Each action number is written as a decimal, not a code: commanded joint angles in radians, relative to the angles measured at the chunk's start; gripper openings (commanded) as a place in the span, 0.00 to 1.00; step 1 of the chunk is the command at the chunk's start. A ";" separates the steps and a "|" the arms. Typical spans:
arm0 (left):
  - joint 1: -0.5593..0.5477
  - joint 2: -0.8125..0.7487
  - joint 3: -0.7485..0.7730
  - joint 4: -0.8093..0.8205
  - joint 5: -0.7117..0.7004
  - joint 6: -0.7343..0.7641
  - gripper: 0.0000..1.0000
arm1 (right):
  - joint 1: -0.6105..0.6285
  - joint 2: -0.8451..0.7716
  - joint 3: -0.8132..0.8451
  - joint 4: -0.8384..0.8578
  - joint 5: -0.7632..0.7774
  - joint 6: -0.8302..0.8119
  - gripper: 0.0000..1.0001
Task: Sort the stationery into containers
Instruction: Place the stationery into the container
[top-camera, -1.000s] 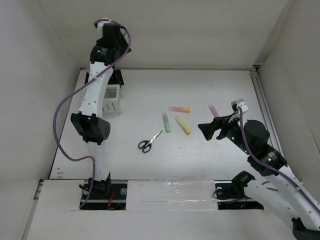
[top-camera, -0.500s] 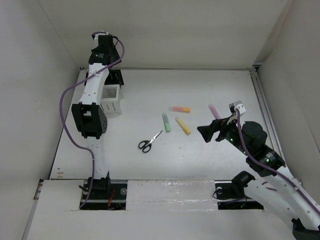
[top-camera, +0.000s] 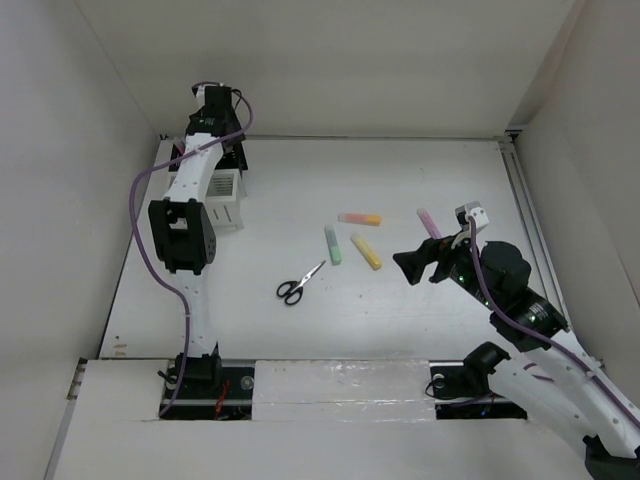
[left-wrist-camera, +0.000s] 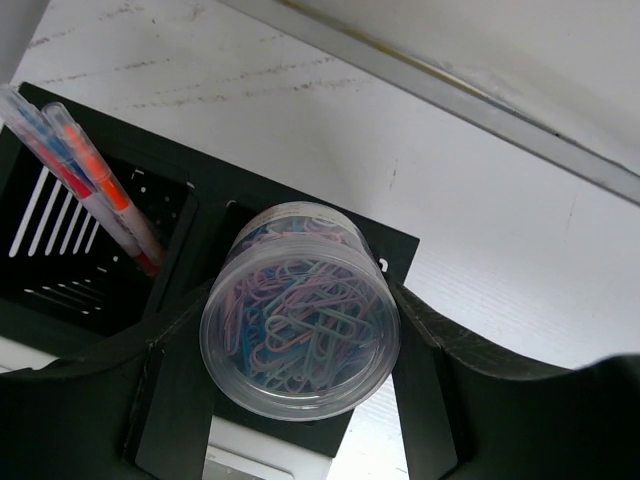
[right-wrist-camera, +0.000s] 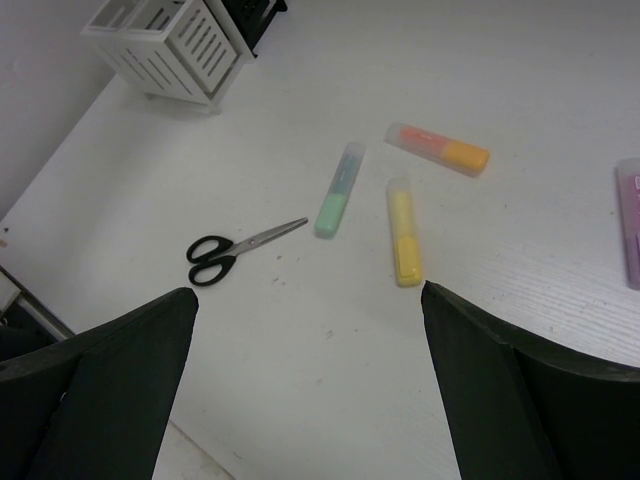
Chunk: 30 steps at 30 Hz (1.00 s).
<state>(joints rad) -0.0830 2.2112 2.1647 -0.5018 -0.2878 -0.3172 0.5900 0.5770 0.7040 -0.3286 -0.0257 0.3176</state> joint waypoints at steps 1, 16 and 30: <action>0.003 -0.024 -0.008 0.051 -0.010 -0.005 0.00 | -0.006 -0.003 0.003 0.040 0.004 0.005 1.00; 0.003 -0.024 -0.063 0.019 -0.050 -0.014 0.01 | -0.006 -0.012 0.003 0.040 0.004 0.005 1.00; 0.003 -0.084 0.006 -0.035 -0.059 -0.023 0.68 | -0.006 -0.022 -0.006 0.040 -0.014 0.023 1.00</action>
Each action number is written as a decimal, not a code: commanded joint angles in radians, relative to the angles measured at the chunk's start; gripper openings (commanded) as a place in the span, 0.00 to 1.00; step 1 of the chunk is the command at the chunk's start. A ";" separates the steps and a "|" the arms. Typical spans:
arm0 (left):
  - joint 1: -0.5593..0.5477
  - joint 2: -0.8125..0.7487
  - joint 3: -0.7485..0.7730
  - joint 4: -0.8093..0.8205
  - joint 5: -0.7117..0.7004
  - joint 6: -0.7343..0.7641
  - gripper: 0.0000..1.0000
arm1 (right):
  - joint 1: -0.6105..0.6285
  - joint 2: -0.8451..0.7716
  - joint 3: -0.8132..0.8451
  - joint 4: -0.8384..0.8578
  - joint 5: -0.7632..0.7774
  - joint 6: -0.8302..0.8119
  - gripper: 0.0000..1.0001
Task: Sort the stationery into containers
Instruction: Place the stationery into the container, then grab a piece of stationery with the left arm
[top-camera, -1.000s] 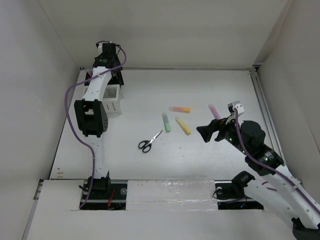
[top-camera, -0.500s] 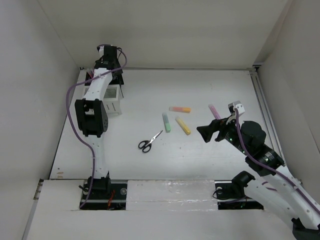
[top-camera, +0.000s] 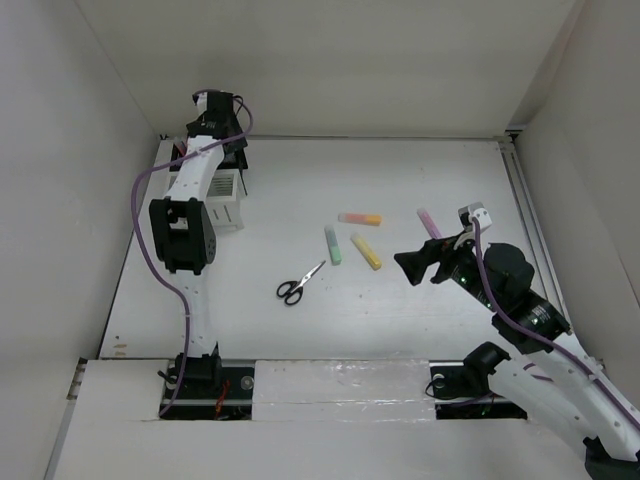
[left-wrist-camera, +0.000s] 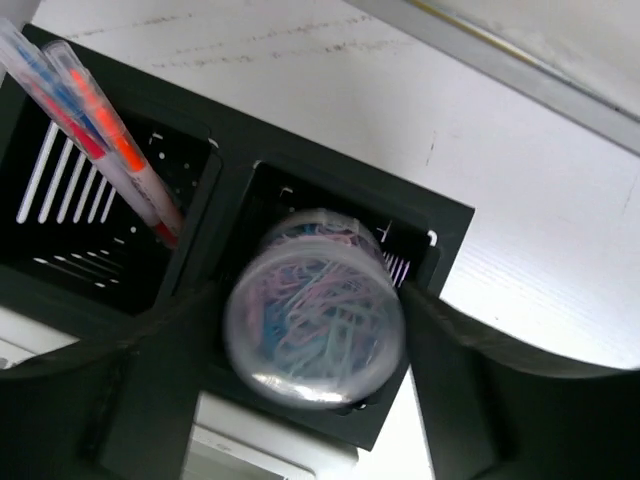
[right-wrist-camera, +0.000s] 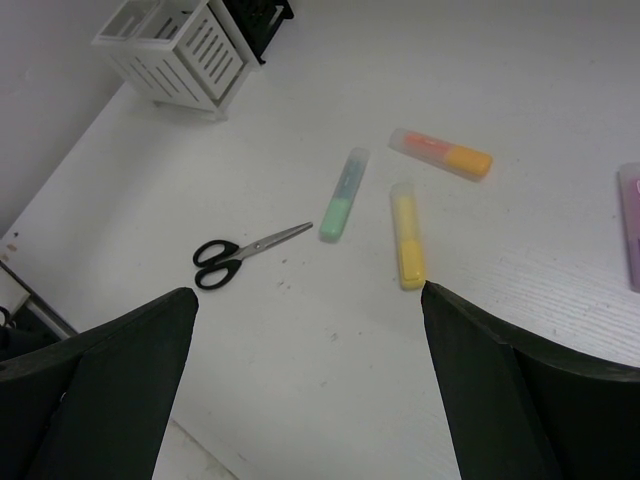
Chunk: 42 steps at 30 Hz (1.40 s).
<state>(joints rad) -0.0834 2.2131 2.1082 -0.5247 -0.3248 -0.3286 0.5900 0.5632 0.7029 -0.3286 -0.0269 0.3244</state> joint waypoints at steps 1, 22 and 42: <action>0.004 -0.101 0.062 -0.012 -0.022 -0.012 0.72 | -0.006 -0.008 -0.005 0.040 -0.013 0.016 1.00; -0.036 -0.687 -0.175 -0.032 0.246 -0.105 1.00 | -0.006 0.119 0.065 0.045 0.088 -0.018 1.00; -0.634 -0.474 -0.725 0.149 0.061 -0.417 1.00 | -0.006 0.118 0.296 -0.228 0.364 0.002 1.00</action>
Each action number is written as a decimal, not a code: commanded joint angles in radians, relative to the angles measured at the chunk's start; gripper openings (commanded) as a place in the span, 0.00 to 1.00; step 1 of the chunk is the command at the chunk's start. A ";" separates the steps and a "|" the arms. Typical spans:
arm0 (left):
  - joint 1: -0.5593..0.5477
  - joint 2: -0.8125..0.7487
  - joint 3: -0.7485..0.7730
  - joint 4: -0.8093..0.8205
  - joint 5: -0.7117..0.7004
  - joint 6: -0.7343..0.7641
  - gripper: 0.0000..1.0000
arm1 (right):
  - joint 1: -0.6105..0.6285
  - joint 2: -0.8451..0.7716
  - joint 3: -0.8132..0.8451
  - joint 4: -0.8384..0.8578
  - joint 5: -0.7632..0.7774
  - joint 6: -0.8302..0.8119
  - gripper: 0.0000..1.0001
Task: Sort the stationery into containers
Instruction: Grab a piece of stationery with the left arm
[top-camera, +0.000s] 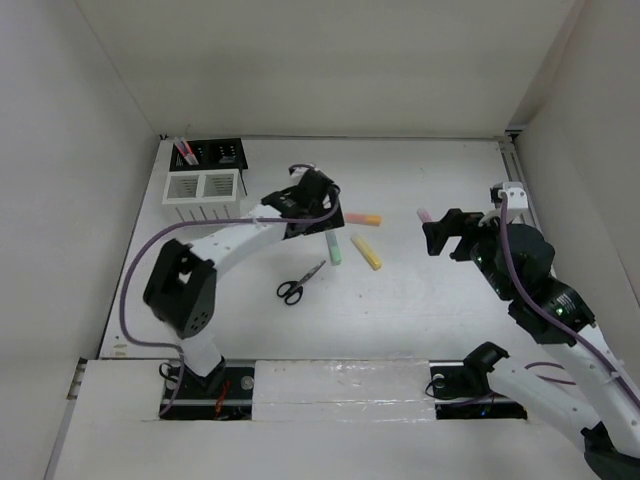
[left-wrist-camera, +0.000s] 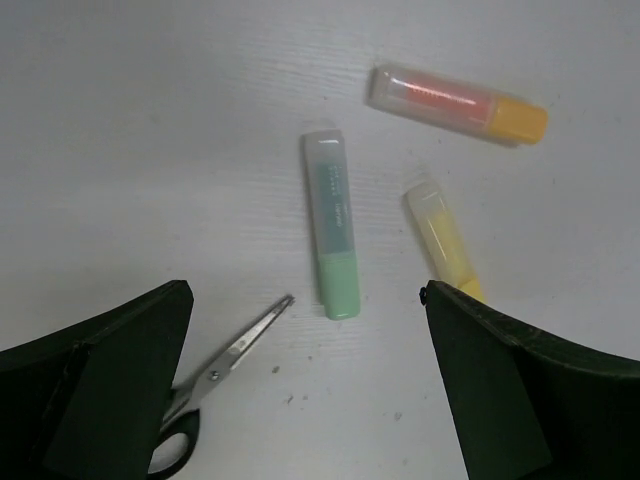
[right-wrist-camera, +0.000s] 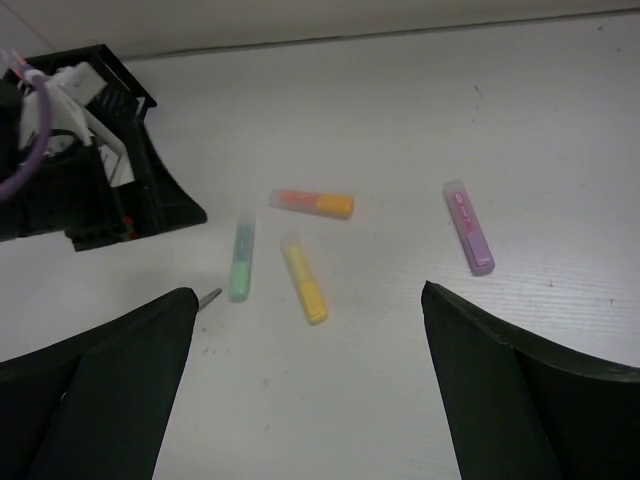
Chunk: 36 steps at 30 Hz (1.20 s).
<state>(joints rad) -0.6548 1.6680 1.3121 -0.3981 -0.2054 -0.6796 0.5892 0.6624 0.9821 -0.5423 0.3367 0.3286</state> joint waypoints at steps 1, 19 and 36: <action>-0.063 0.097 0.082 0.022 -0.049 -0.066 1.00 | -0.005 0.019 0.017 -0.015 -0.008 -0.002 1.00; -0.115 0.306 0.151 -0.005 -0.095 -0.118 0.86 | -0.005 0.008 -0.055 0.036 -0.090 -0.002 1.00; -0.124 0.418 0.177 -0.081 -0.146 -0.150 0.57 | -0.005 -0.010 -0.076 0.054 -0.099 -0.002 1.00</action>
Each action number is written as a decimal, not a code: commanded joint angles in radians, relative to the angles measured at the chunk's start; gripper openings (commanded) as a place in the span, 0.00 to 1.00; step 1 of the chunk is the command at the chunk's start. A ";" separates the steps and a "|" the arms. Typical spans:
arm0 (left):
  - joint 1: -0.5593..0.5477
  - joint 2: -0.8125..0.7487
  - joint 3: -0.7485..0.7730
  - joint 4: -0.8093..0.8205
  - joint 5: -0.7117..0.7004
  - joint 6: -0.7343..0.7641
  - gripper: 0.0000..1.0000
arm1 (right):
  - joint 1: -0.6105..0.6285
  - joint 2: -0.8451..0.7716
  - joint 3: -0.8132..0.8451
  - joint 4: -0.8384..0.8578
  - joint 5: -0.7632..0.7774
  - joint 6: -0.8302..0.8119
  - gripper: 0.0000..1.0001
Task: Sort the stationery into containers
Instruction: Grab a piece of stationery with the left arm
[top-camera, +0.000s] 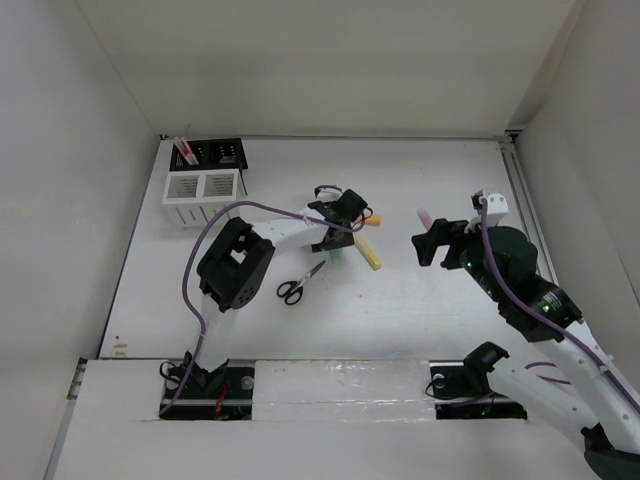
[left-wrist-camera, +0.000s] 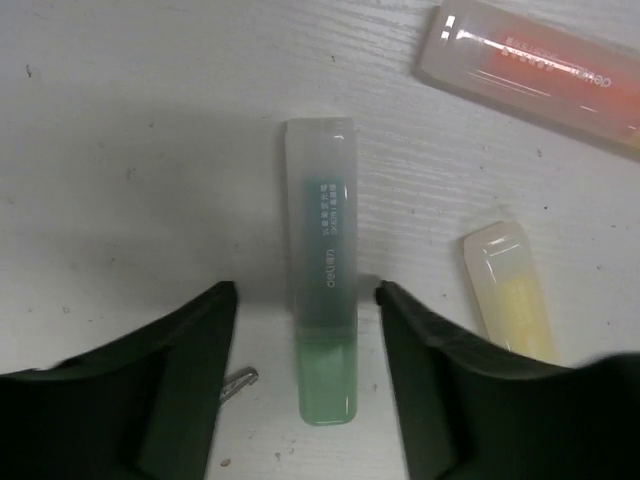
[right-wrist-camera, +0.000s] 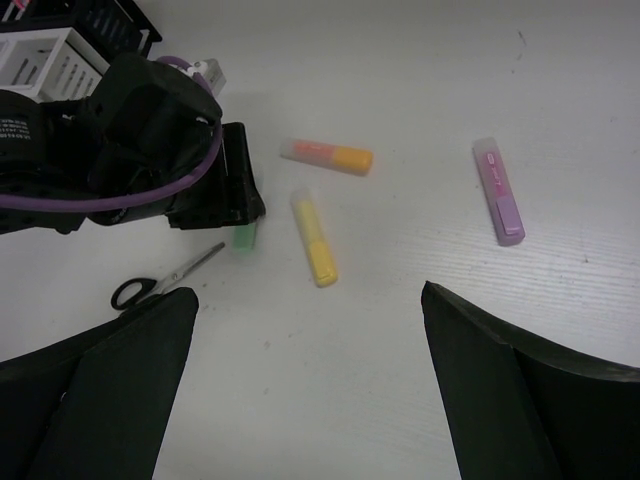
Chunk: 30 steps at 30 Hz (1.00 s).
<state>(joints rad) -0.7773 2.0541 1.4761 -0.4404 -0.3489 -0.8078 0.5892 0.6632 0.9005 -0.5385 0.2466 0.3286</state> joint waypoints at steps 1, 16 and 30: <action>-0.002 0.041 0.013 -0.038 -0.002 -0.022 0.47 | -0.005 -0.020 0.006 0.051 -0.009 -0.002 1.00; 0.096 -0.070 0.122 -0.090 -0.105 0.094 0.00 | -0.005 -0.040 -0.005 0.069 -0.038 -0.002 1.00; 0.436 -0.290 0.411 -0.129 -0.422 0.309 0.00 | -0.005 -0.059 -0.078 0.153 -0.127 -0.002 1.00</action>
<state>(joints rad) -0.3847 1.8187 1.8362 -0.5533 -0.6346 -0.5713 0.5892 0.6144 0.8330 -0.4778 0.1661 0.3286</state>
